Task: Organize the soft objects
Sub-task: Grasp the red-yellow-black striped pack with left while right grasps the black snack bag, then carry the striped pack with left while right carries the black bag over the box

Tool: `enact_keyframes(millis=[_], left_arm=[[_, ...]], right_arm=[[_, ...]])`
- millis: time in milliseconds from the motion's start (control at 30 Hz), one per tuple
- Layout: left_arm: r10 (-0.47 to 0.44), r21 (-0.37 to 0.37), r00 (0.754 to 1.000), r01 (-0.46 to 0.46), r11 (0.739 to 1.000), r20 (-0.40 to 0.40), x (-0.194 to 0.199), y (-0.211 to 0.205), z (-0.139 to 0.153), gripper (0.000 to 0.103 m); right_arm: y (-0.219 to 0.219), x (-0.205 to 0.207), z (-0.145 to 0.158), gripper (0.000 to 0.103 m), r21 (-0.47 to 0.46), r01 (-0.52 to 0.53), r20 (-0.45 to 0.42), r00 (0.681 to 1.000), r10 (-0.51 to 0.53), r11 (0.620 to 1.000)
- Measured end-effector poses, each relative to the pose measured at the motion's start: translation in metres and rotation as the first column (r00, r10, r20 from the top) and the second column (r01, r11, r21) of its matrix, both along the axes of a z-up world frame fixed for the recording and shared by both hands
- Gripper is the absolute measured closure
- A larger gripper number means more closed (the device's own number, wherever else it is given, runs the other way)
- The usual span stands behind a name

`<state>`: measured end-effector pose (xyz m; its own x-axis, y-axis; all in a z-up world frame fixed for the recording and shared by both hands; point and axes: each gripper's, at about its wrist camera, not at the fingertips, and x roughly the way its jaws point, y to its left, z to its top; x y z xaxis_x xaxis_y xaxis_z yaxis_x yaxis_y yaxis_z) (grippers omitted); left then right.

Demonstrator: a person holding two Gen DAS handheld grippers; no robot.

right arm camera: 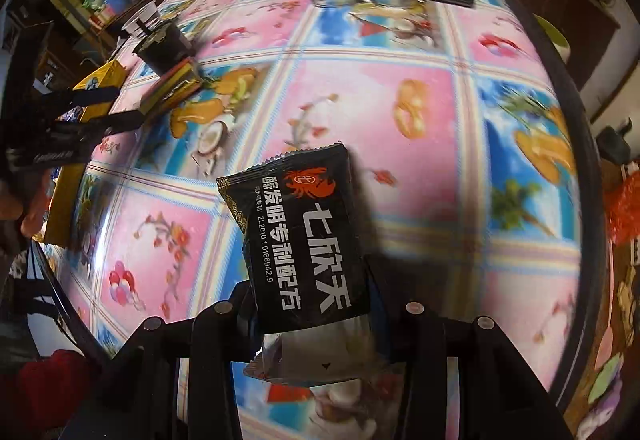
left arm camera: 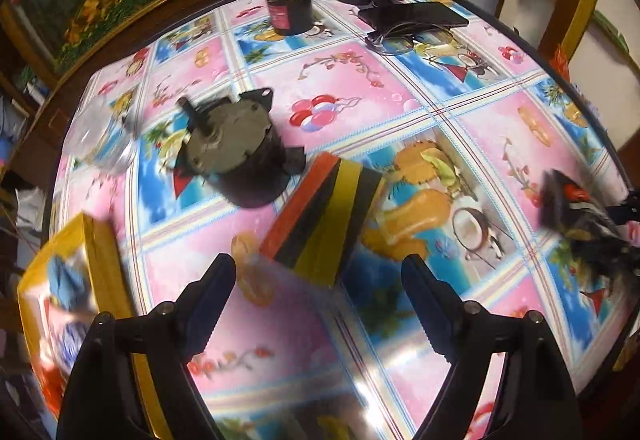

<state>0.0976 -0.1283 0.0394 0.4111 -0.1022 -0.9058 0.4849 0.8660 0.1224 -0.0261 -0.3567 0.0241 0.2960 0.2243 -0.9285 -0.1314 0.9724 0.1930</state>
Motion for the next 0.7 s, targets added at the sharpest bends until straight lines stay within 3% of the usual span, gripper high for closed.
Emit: enact_keyframes(millis=[267, 333, 467, 567, 600, 700], left_arm=[[-0.020, 0.058, 1.000, 0.020, 0.998, -0.010, 0.032, -0.012, -0.025, 0.019], [-0.012, 0.031, 1.000, 0.013, 0.999, -0.018, 0.039, -0.013, -0.027, 0.015], [0.025, -0.047, 0.999, -0.027, 0.999, -0.041, 0.042, -0.011, -0.030, 0.016], [0.086, -0.108, 0.995, -0.090, 0.990, -0.040, 0.029, -0.010, -0.028, 0.036], [0.117, -0.109, 0.993, -0.120, 0.987, -0.028, 0.022, -0.009, -0.027, 0.049], [0.183, -0.126, 0.983, -0.185, 0.975, -0.030, -0.005, -0.009, -0.027, 0.052]], right_arm=[[-0.030, -0.031, 0.008, 0.057, -0.021, 0.050, -0.006, 0.999, -0.050, 0.999], [-0.032, -0.034, 0.008, 0.057, -0.020, 0.054, -0.007, 0.999, -0.054, 0.998], [-0.033, -0.039, 0.008, 0.057, -0.016, 0.050, -0.013, 0.999, -0.050, 0.999], [-0.033, -0.040, 0.008, 0.057, -0.011, 0.043, -0.014, 0.999, -0.043, 0.999], [-0.032, -0.039, 0.008, 0.057, -0.007, 0.041, -0.013, 0.999, -0.041, 0.999], [-0.028, -0.033, 0.010, 0.057, 0.016, 0.025, -0.007, 1.000, -0.025, 1.000]])
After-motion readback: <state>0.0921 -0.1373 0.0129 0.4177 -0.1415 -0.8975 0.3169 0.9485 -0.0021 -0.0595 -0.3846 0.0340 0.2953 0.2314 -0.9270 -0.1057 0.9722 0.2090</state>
